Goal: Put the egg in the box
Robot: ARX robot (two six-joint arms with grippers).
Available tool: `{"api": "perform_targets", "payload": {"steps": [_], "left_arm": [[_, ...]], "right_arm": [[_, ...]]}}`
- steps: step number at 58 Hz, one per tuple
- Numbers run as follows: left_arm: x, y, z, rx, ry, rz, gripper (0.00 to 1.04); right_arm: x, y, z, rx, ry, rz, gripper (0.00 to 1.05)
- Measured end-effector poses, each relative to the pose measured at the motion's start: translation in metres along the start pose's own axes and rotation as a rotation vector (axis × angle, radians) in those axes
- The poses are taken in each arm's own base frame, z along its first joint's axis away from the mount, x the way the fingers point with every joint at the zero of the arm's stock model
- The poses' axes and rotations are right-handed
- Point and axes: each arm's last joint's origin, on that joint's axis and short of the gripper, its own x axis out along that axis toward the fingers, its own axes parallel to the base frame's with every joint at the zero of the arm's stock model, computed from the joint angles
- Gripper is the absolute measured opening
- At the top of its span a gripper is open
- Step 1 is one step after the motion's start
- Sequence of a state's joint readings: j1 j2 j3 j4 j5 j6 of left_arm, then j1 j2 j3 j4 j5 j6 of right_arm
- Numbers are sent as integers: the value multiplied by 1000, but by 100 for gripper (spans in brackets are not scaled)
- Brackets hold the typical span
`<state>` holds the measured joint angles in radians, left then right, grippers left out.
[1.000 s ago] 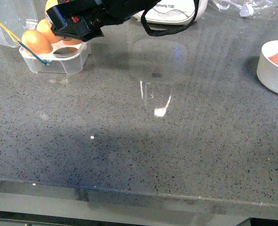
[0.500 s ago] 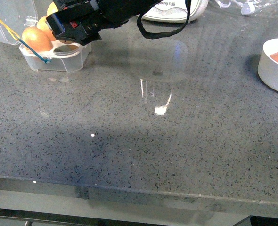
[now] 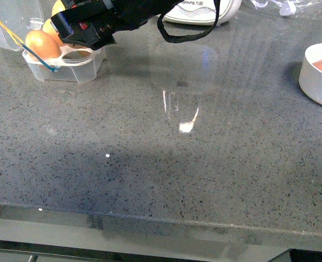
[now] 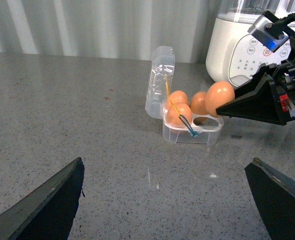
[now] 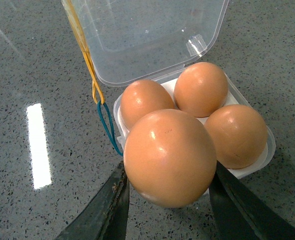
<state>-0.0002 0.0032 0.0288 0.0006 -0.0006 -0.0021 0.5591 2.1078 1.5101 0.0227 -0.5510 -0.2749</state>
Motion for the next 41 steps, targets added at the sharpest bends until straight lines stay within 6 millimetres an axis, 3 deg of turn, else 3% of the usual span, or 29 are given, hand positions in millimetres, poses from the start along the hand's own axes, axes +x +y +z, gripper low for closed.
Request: {"api": "perform_targets", "payload": {"steps": [10,31,34,41], "left_arm": [[0,0,0,0,0,0,98],[0,0,0,0,0,0,98],[0,0,0,0,0,0,98],[0,0,0,0,0,0,98]], "right_arm": [[0,0,0,-1,1,1,39],[0,1,0,1,3,-3,94],[0,0,-1,5,1,-4,99],[-2,-1,-2,16,-15,-13,97]]}}
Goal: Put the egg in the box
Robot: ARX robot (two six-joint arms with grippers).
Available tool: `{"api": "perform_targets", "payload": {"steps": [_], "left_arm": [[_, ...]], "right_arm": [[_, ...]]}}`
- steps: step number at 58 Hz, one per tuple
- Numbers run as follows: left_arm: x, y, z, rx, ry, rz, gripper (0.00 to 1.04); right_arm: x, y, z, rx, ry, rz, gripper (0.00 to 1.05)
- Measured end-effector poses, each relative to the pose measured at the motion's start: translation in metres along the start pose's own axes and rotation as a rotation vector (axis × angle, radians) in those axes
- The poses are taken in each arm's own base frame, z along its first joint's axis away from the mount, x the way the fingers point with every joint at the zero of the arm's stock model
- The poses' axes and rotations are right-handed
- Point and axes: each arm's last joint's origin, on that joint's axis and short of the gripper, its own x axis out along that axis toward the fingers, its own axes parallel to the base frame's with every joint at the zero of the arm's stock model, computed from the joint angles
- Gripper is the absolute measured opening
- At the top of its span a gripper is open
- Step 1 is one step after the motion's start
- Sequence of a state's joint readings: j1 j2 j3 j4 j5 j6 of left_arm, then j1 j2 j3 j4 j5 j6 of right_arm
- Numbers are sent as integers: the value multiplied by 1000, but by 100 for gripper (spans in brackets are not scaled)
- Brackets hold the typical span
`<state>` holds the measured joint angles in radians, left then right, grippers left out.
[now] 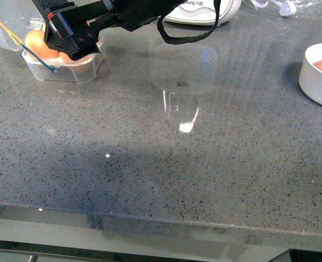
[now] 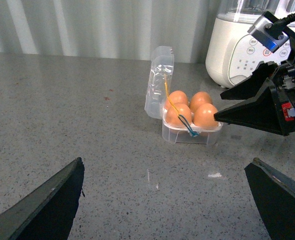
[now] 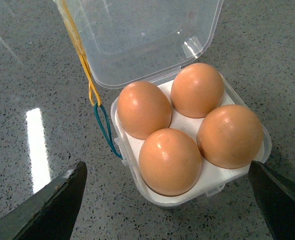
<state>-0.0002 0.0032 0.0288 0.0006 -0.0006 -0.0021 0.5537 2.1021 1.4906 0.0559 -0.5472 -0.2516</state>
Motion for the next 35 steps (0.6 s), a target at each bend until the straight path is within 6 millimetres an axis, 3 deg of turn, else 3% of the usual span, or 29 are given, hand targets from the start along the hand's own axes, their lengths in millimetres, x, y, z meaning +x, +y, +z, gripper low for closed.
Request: {"api": "perform_targets", "payload": {"steps": [9,15,25,30,35], "left_arm": [[0,0,0,0,0,0,98],[0,0,0,0,0,0,98],[0,0,0,0,0,0,98],[0,0,0,0,0,0,98],[0,0,0,0,0,0,98]], "right_arm": [[-14,-2,2,24,-48,-24,97],[-36,-4,7,47,-112,-63,97],[-110,-14,3,117,-242,-300,97],[-142,-19,-11,154,-262,-454,97],[-185,-21,-39,193,-248,-701,97]]}}
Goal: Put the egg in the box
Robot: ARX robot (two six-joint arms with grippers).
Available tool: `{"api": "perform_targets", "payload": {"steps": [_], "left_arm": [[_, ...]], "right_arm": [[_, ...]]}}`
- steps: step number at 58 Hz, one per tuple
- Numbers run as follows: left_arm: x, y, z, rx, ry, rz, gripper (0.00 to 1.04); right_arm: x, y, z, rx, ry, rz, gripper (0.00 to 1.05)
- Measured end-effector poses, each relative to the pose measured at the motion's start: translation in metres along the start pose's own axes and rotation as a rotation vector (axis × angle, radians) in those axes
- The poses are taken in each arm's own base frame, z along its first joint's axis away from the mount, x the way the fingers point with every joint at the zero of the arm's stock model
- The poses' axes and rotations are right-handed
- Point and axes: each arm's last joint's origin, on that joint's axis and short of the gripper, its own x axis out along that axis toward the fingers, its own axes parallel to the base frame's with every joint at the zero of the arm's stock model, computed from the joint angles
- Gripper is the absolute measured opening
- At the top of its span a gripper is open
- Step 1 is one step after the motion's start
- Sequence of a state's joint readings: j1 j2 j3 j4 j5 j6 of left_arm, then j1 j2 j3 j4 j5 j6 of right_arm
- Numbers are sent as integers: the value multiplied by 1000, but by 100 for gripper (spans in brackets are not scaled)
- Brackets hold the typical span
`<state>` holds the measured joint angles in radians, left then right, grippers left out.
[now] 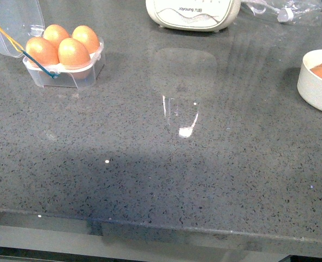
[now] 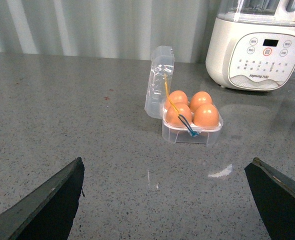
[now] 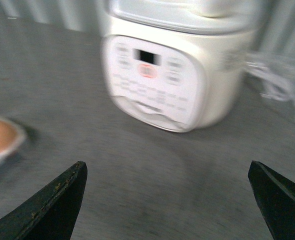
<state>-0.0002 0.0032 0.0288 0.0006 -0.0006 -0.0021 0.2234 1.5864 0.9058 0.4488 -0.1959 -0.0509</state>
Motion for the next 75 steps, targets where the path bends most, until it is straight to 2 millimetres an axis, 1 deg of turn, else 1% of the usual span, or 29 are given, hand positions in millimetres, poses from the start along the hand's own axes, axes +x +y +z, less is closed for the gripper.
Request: {"api": "perform_targets", "payload": {"steps": [1,6,7,10,11,14,16,21,27,32,37,43,44,45,47,48,50,55,62,63,67,70,72,75], "left_arm": [[0,0,0,0,0,0,98],[0,0,0,0,0,0,98],[0,0,0,0,0,0,98],[0,0,0,0,0,0,98],[0,0,0,0,0,0,98],[0,0,0,0,0,0,98],[0,0,0,0,0,0,98],[0,0,0,0,0,0,98],[0,0,0,0,0,0,98],[0,0,0,0,0,0,98],[0,0,0,0,0,0,98],[0,0,0,0,0,0,98],[0,0,0,0,0,0,98],[0,0,0,0,0,0,98],[0,0,0,0,0,0,98],[0,0,0,0,0,0,98],[0,0,0,0,0,0,98],[0,0,0,0,0,0,98],[0,0,0,0,0,0,98],[0,0,0,0,0,0,98],[0,0,0,0,0,0,98],[0,0,0,0,0,0,98],[0,0,0,0,0,0,98],[0,0,0,0,0,0,98]], "right_arm": [[-3,-3,-1,-2,0,-24,97],[-40,-30,-16,-2,-8,-227,97],[-51,-37,-20,7,-11,-270,97],[-74,-49,-28,23,-24,-352,97],[-84,-54,-31,27,-34,-396,97],[-103,-63,-37,29,-50,-486,97],[-112,-66,-41,31,-54,-525,97],[-129,-72,-51,47,-52,-591,97],[-148,-76,-64,138,-48,-633,97],[-158,-75,-72,156,-58,-696,97],[-164,-73,-78,172,-61,-719,97],[-170,-71,-75,157,-99,-722,97],[-171,-71,-75,143,-125,-681,94],[-172,-68,-75,115,-172,-598,89],[-174,-63,-76,87,-207,-513,82],[-174,-61,-77,82,-211,-493,80],[-175,-54,-80,72,-216,-450,73],[-178,-44,-86,65,-214,-428,60],[-183,-30,-95,63,-211,-432,37],[-183,-29,-95,63,-212,-432,35],[-187,-21,-100,63,-211,-433,17],[-189,-17,-103,63,-210,-431,7],[-190,-15,-104,60,-210,-430,3],[-192,-10,-106,58,-211,-425,3]]}}
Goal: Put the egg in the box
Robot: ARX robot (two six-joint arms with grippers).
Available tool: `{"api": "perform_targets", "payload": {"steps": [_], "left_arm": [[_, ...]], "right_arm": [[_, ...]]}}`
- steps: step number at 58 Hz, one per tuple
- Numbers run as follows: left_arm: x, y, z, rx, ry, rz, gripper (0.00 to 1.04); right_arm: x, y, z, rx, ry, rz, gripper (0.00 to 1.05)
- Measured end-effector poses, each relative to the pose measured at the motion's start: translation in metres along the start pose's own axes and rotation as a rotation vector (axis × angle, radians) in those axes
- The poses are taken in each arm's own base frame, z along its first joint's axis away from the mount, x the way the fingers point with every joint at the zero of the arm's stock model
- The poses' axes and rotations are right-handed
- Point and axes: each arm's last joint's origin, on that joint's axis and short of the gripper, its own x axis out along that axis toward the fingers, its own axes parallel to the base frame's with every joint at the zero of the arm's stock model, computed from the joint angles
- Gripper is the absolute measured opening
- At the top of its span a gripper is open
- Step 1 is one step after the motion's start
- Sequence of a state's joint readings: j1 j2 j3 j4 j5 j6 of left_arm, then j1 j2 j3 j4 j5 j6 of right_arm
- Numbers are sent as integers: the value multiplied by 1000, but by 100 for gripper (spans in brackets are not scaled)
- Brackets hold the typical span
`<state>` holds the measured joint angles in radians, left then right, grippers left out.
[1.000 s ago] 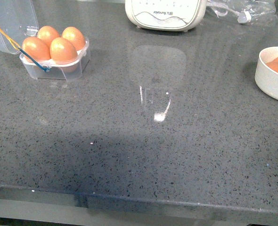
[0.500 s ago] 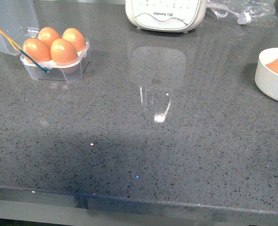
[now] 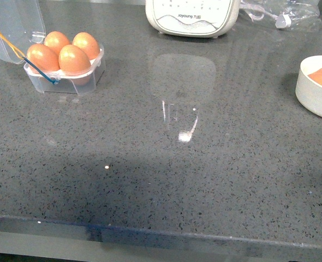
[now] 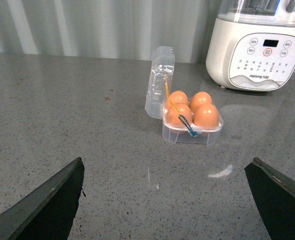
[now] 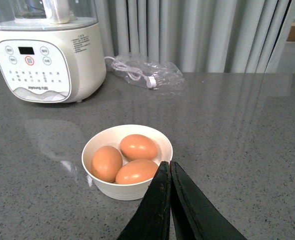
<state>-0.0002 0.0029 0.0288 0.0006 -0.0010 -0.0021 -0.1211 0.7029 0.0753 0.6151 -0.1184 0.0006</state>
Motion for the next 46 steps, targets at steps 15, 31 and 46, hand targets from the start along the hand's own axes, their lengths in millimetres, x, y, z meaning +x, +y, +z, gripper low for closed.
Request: {"api": "perform_targets", "payload": {"steps": [15,31,46], "left_arm": [[0,0,0,0,0,0,98],[0,0,0,0,0,0,98],[0,0,0,0,0,0,98]], "right_arm": [[-13,14,-10,-2,-17,6,3],[-22,14,-10,-2,-17,0,3],[-30,14,-9,-2,-21,0,3]]}}
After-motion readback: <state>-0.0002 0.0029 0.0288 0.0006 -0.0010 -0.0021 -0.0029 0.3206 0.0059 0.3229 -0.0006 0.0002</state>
